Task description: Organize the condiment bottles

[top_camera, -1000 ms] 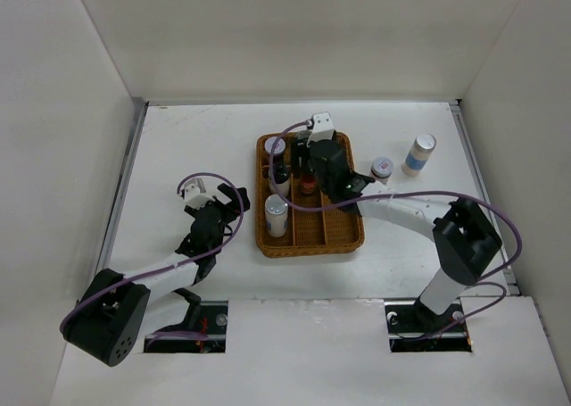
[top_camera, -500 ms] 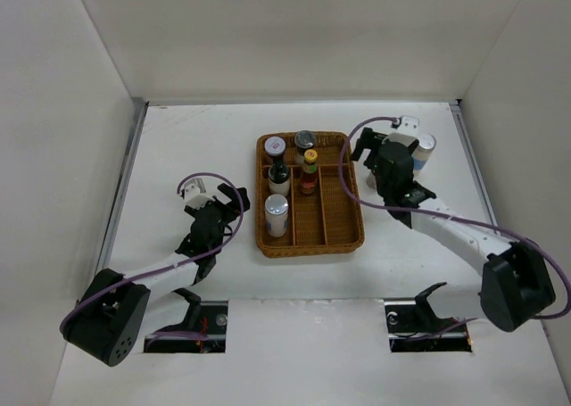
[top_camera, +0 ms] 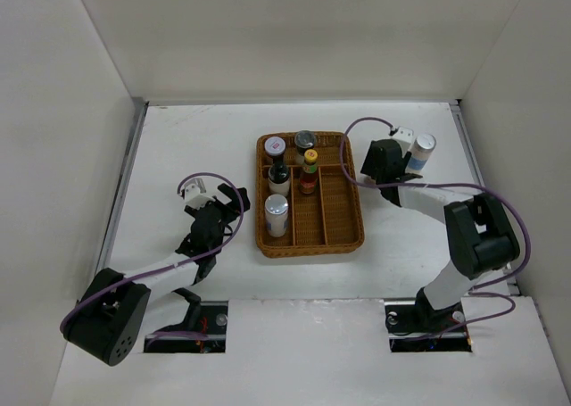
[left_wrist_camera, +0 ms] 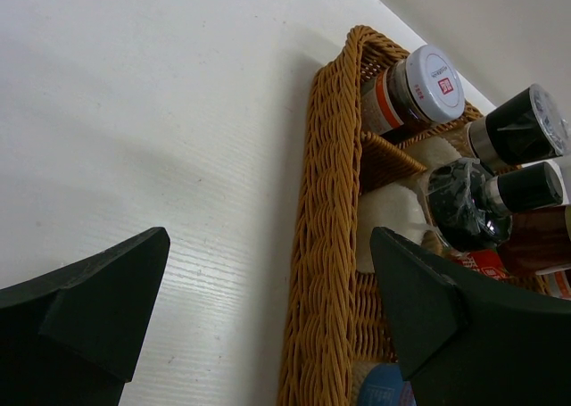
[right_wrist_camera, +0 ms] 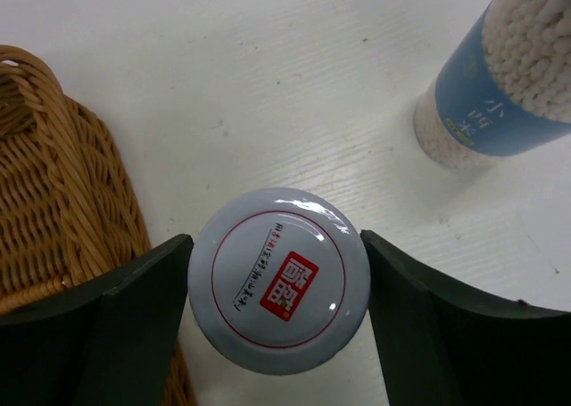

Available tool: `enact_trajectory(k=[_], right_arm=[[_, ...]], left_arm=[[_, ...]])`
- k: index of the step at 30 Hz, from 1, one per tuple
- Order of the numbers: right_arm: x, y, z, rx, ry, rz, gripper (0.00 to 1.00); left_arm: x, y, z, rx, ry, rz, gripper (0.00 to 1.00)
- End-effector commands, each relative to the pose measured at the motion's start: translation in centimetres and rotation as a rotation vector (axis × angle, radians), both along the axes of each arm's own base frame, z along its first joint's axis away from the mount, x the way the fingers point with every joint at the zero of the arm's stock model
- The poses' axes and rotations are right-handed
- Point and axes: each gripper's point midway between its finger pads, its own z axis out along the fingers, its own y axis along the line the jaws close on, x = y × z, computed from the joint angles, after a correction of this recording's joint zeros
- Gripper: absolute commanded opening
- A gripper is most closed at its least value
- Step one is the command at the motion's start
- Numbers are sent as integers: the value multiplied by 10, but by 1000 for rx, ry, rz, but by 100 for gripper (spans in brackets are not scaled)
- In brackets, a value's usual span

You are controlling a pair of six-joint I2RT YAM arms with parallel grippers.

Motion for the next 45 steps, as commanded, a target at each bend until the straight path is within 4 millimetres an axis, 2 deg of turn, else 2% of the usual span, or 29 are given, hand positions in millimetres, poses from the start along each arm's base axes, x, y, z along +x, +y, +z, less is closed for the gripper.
enact_trajectory(k=[1, 3, 4, 7, 10, 14, 20, 23, 26, 29, 33, 36, 38, 40, 42, 45], right_arm=[[14, 2, 28, 62, -105, -37, 69], [11, -8, 41, 37, -151, -79, 56], [8, -10, 51, 19, -179, -97, 54], [-11, -8, 90, -28, -283, -113, 53], [-36, 14, 127, -16, -363, -40, 53], [-77, 60, 143, 40, -373, 134, 53], [-138, 182, 136, 181, -298, 546, 53], [-149, 222, 129, 180, -273, 633, 53], [-146, 241, 121, 167, -262, 668, 54], [-142, 249, 106, 158, -242, 673, 54], [-139, 249, 80, 108, -198, 669, 58], [-139, 249, 63, 106, -165, 662, 67], [-138, 248, 59, 108, -156, 661, 76], [-138, 246, 70, 112, -175, 662, 87], [-135, 240, 93, 140, -221, 648, 93], [-123, 215, 134, 160, -314, 591, 97]], left_arm=[[9, -6, 32, -51, -90, -3, 99], [10, -8, 29, -48, -82, -7, 99], [10, -8, 28, -47, -79, -10, 99], [10, -8, 31, -49, -86, -9, 99], [10, -8, 29, -48, -82, -10, 99], [9, -7, 32, -51, -90, -5, 99], [10, -8, 32, -50, -91, -3, 99], [11, -8, 29, -47, -82, -4, 99], [9, -6, 34, -52, -98, 0, 99], [9, -5, 32, -50, -92, 1, 99], [8, -5, 34, -53, -99, 1, 99], [10, -6, 30, -47, -85, -2, 99], [10, -7, 30, -48, -86, -8, 99], [9, -7, 31, -49, -89, -3, 99], [11, -7, 30, -46, -84, -3, 99], [9, -8, 31, -50, -87, -9, 99]])
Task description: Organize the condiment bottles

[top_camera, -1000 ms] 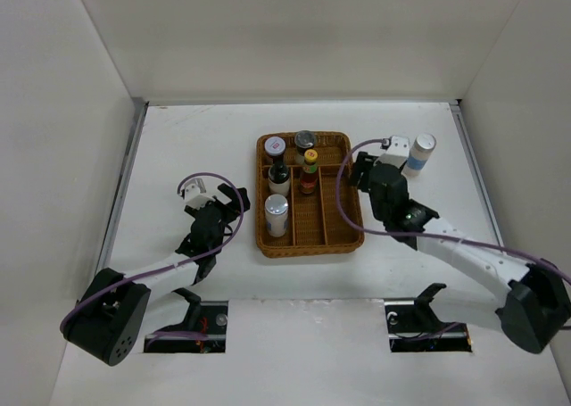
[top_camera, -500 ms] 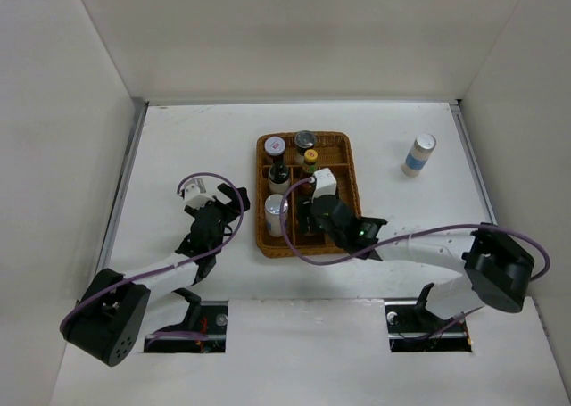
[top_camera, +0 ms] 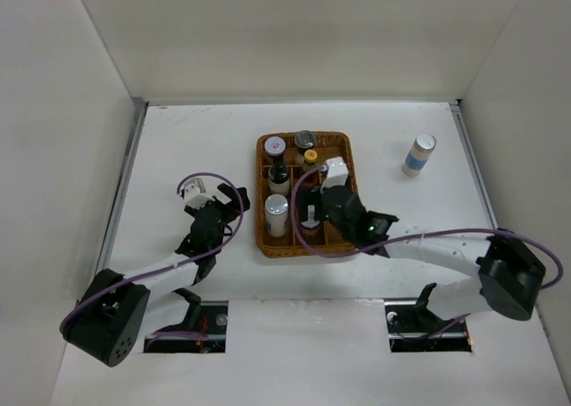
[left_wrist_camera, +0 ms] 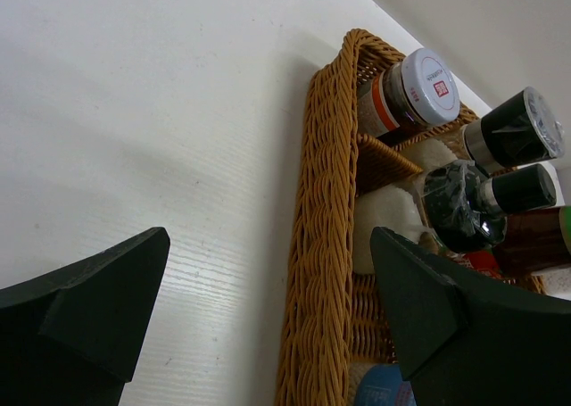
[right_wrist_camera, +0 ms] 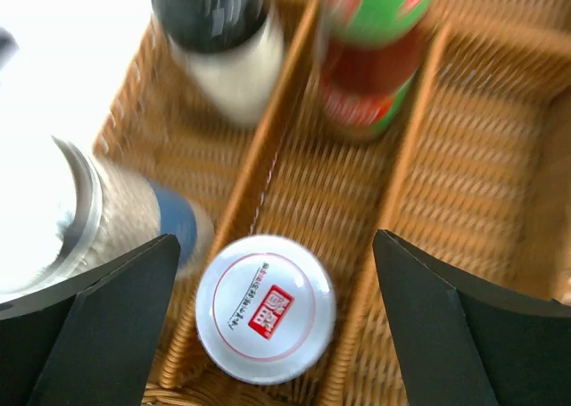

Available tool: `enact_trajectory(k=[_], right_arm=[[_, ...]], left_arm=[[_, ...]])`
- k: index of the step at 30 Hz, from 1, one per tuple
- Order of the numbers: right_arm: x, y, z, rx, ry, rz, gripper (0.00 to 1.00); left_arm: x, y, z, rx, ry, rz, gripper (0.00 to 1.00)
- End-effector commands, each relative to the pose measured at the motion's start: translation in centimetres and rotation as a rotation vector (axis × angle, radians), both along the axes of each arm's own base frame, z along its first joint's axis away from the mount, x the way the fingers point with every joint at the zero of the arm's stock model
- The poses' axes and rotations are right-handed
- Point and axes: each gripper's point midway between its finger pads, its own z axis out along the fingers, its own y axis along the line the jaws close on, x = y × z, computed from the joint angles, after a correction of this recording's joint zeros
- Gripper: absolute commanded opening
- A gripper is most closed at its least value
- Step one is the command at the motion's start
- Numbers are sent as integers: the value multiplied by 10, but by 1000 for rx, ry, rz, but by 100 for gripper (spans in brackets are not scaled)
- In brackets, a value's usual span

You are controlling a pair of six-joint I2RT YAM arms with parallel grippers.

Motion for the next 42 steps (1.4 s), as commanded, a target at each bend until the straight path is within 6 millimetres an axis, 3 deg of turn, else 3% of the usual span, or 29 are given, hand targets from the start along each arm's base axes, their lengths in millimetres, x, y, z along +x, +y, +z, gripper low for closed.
enact_trajectory(k=[1, 4, 5, 9, 11, 14, 18, 21, 24, 29, 30, 32, 35, 37, 38, 42], right_arm=[[33, -25, 100, 200, -195, -121, 97], [55, -92, 127, 245, -276, -325, 97], [67, -129, 131, 246, -306, -436, 97], [98, -243, 129, 183, -355, -758, 99], [114, -283, 125, 123, -339, -845, 100], [139, -311, 115, 41, -273, -875, 100], [164, -331, 95, -44, -172, -897, 100], [170, -348, 84, -57, -159, -934, 100], [181, -353, 66, -60, -113, -920, 100], [192, -345, 46, -23, -63, -881, 100], [193, -344, 43, -17, -58, -878, 97], [199, -345, 42, -12, -57, -881, 81], [201, -344, 55, 12, -104, -885, 61], [198, -347, 80, 35, -187, -903, 51], [196, -340, 94, 51, -236, -893, 50], [185, -280, 153, 49, -398, -753, 50]], left_arm=[[9, -7, 29, -47, -83, -5, 99], [9, -7, 29, -47, -82, -5, 99], [9, -7, 29, -48, -83, -8, 99], [7, -8, 30, -50, -87, -11, 99], [7, -10, 28, -50, -81, -17, 99], [6, -10, 30, -51, -85, -18, 99], [8, -11, 27, -45, -76, -20, 99], [7, -9, 29, -49, -84, -14, 99], [9, -11, 26, -43, -72, -19, 99], [10, -11, 26, -42, -70, -17, 99], [11, -11, 25, -41, -69, -16, 99], [10, -11, 25, -43, -68, -18, 99], [10, -9, 26, -43, -72, -11, 99], [11, -10, 25, -42, -69, -14, 99], [11, -10, 25, -42, -68, -15, 99], [11, -7, 27, -43, -76, -5, 99]])
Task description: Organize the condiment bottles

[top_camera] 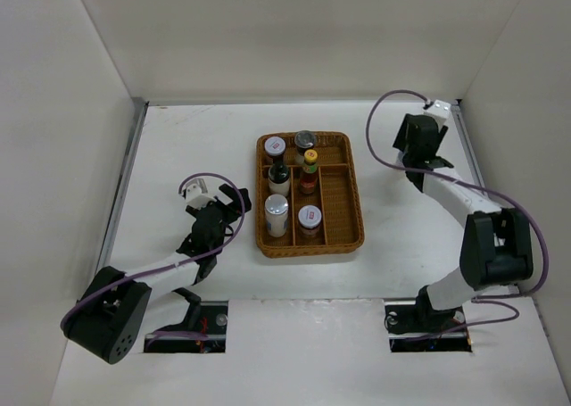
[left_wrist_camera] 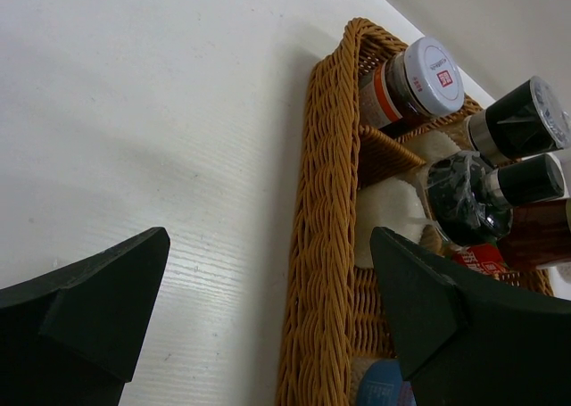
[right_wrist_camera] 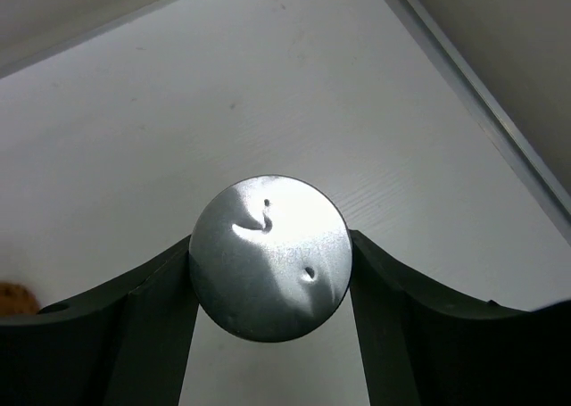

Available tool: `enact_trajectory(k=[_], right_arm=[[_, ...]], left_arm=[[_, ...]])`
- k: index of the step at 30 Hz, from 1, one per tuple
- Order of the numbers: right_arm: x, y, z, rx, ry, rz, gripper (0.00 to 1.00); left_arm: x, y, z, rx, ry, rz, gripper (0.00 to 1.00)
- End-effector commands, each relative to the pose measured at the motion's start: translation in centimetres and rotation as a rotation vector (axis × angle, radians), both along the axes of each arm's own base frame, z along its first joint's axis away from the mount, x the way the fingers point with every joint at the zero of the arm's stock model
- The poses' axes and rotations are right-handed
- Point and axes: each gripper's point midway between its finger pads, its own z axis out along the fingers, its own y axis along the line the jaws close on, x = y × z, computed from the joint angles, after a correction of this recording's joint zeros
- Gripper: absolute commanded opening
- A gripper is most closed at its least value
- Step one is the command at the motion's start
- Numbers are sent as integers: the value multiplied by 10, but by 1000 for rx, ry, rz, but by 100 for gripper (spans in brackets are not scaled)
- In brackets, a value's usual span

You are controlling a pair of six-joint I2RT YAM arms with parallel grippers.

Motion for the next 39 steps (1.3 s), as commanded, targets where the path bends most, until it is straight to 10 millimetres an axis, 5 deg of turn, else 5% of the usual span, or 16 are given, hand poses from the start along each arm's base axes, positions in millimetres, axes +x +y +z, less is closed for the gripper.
enact_trajectory(k=[1, 9, 18, 28, 31, 35, 39], right_arm=[[7, 60, 128, -15, -375, 129, 50], [18, 173, 163, 61, -437, 409, 51], [48, 228, 114, 95, -331, 523, 52], [51, 245, 22, 66, -140, 536, 56], [49, 245, 12, 60, -117, 533, 63], [45, 240, 25, 69, -143, 509, 87], [35, 227, 65, 80, -218, 470, 100]], left_arm=[[12, -4, 29, -46, -81, 6, 99], [13, -3, 28, -44, -78, 7, 99], [12, 2, 32, -47, -91, 21, 99], [15, 2, 27, -37, -72, 27, 100], [15, 3, 27, -37, -74, 28, 100], [15, 7, 26, -31, -70, 48, 100], [14, 13, 28, -27, -76, 76, 100]])
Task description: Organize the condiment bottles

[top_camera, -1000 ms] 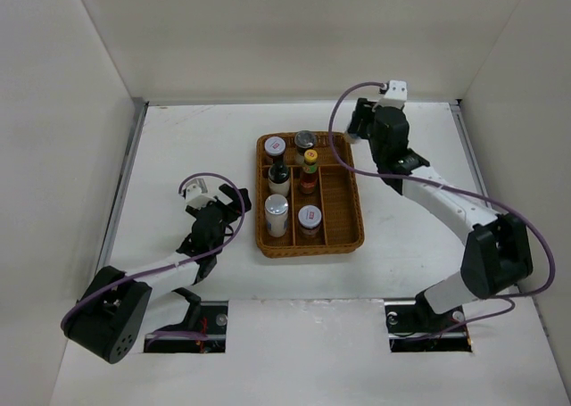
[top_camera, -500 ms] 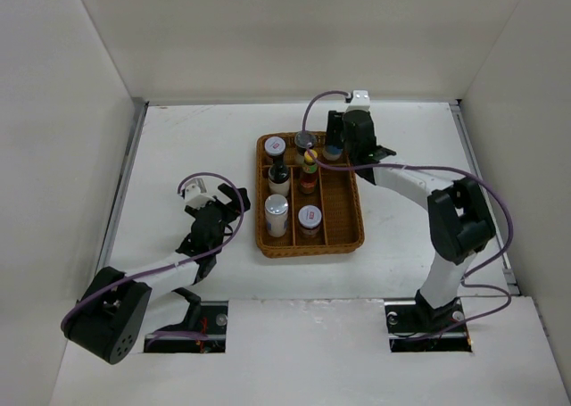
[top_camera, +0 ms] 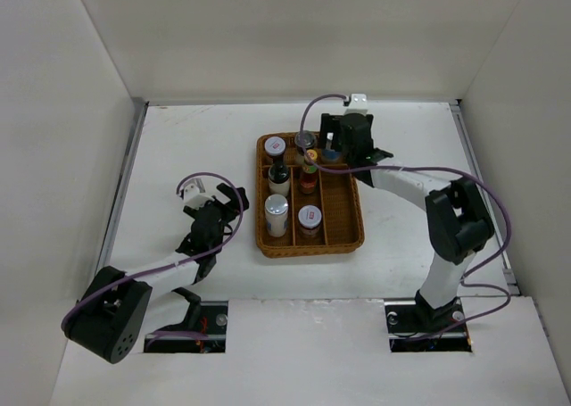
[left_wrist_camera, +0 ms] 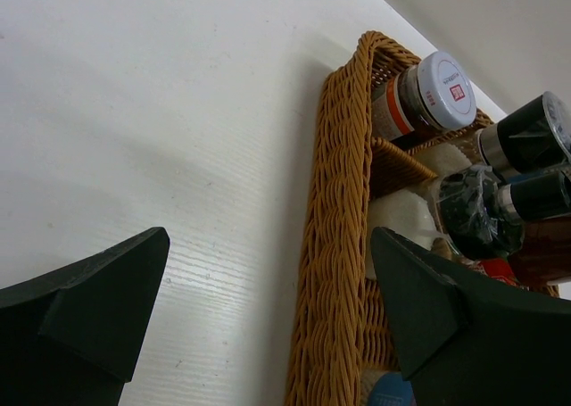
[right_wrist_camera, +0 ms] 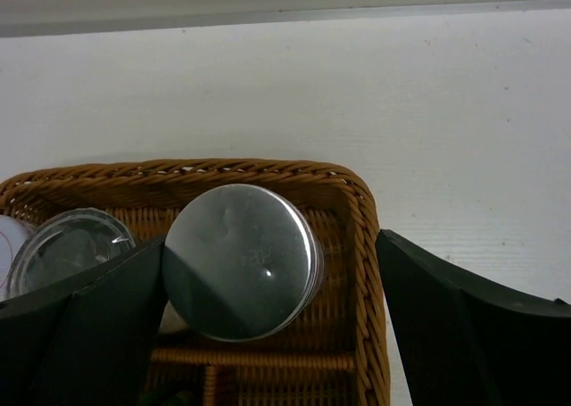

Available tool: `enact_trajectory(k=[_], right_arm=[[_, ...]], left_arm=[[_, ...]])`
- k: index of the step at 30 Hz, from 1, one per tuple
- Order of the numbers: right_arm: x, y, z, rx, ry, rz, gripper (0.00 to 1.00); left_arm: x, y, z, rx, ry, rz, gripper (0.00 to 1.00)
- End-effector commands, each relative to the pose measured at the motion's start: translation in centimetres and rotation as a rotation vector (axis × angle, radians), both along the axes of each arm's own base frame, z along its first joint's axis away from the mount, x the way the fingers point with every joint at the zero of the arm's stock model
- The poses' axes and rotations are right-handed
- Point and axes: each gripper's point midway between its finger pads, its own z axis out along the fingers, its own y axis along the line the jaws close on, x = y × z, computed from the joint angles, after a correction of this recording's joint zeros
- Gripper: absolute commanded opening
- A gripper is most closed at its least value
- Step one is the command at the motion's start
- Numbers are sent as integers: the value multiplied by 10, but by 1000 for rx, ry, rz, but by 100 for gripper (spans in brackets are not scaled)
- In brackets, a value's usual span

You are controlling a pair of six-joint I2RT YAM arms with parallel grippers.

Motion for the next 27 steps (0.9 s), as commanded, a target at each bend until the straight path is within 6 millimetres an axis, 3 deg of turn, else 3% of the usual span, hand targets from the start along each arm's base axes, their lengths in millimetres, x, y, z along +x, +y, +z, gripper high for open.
enact_trajectory(k=[1, 5, 7, 9, 12, 16, 21, 24, 27], right_arm=[[-9, -10, 79, 93, -162, -51, 100], [-30, -27, 124, 154, -242, -92, 100], [-44, -43, 135, 196, -270, -137, 100], [-55, -68, 135, 248, -283, -213, 100], [-76, -103, 111, 328, -277, -307, 100], [-105, -139, 55, 463, -246, -404, 100], [-140, -148, 0, 582, -179, -446, 100], [-158, -161, -22, 571, -164, -483, 100], [-167, -178, -22, 609, -204, -539, 100]], left_arm=[[11, 6, 27, -26, -75, 53, 100], [9, 12, 28, -12, -65, 76, 100], [10, 15, 26, -4, -60, 94, 100], [10, 14, 26, -4, -58, 91, 100], [10, 14, 28, -5, -62, 94, 100], [12, 17, 29, -4, -62, 109, 100], [11, 21, 35, -9, -77, 125, 100], [10, 22, 42, -20, -99, 128, 100], [10, 19, 46, -25, -114, 117, 100]])
